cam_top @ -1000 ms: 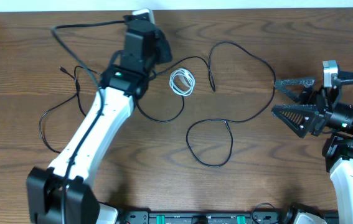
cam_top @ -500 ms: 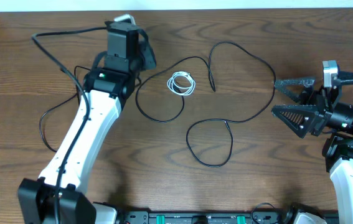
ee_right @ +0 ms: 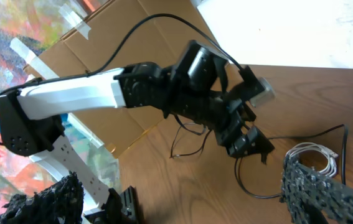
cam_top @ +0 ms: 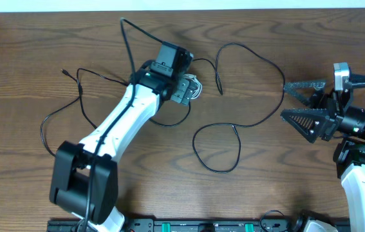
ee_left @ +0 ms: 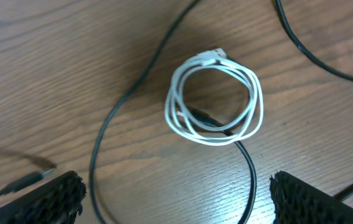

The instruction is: Untangle cables

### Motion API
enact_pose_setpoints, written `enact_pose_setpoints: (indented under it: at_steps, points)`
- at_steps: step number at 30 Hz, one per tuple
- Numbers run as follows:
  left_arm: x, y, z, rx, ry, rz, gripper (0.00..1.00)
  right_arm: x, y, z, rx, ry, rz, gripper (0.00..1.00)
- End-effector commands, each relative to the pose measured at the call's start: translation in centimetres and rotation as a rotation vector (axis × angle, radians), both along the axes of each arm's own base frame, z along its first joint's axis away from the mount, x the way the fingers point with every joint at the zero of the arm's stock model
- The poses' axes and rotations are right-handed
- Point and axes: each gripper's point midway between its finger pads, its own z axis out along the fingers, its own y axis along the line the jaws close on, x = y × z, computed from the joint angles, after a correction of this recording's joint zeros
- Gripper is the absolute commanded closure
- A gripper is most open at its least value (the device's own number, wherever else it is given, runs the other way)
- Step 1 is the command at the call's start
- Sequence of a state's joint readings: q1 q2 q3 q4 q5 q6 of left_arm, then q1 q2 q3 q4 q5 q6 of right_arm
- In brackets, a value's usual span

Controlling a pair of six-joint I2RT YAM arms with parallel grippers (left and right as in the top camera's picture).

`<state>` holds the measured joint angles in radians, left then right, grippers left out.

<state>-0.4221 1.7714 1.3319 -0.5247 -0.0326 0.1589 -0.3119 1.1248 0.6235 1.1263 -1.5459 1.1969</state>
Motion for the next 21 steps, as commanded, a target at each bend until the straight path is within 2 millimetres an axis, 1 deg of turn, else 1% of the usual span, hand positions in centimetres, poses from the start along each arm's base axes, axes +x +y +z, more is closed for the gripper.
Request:
enact_pose_setpoints:
  at_steps: [1,5,7,11,16,18,21]
  points:
    - [0.0,-0.2,-1.9,0.056,0.026,-0.062,0.04,0.0,-0.2,0.3,-0.01,-0.027,-0.006,0.01]
    - [-0.3,-0.8,-3.3,0.127,0.039,-0.19,0.04,0.0,-0.2,0.3,-0.011,-0.027,-0.006,0.01]
    - [-0.6,-1.4,-3.6,0.152,0.04,-0.247,0.06,0.0,-0.2,0.3,-0.011,-0.027,-0.006,0.01]
    - [-1.3,-2.8,-3.9,0.181,0.035,-0.336,0.04,0.0,-0.2,0.3,-0.011,-0.028,-0.006,0.01]
    - [-1.4,-4.5,-4.5,0.18,0.021,-0.373,0.03,0.0,-0.2,0.3,-0.013,-0.034,-0.006,0.01]
    - [-1.2,-4.8,-5.2,0.18,0.022,-0.376,0.03,0.0,-0.2,0.2,-0.015,-0.033,-0.003,0.01]
    - [-1.1,-4.9,-6.8,0.188,0.043,-0.378,0.03,-0.1,-0.1,0.2,-0.019,-0.031,0.003,0.01]
